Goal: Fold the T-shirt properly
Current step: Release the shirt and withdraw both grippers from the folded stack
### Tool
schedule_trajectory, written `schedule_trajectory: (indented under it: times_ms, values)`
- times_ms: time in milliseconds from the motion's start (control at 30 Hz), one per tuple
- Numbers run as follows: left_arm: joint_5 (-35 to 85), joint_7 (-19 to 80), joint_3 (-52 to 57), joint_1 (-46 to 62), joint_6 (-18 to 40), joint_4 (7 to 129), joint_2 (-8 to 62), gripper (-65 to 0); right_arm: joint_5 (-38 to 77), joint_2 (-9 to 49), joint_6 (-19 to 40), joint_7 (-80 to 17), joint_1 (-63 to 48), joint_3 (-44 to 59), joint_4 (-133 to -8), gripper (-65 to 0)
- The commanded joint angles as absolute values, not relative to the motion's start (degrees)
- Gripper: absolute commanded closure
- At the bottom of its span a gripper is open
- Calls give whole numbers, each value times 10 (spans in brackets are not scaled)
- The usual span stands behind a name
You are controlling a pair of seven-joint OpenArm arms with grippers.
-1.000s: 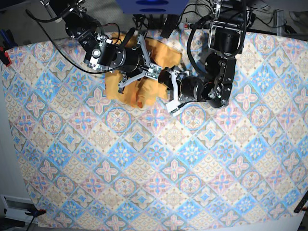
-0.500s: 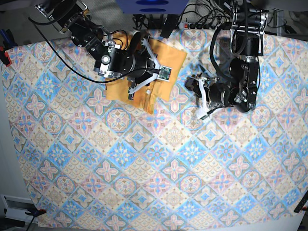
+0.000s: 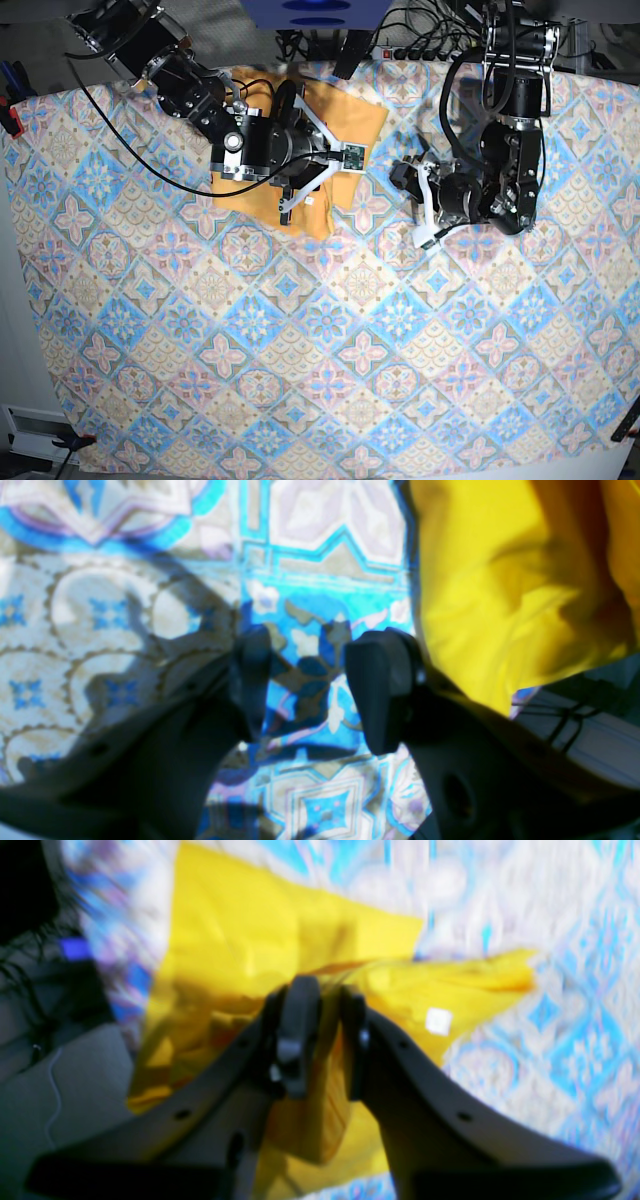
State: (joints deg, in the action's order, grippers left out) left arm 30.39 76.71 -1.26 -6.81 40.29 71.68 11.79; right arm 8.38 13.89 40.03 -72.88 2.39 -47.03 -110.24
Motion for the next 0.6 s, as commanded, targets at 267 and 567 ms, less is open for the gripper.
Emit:
schedule_trajectory:
  times_ms: [267,567]
  values:
    - [298,767,-11,-76,400,722,124,-298,208,118,400,-745,76,-445,-1124,-212]
    - [298,771,-13,-72,400,722,124,-297,192,121,400,-739,49,-354,-1122,-210]
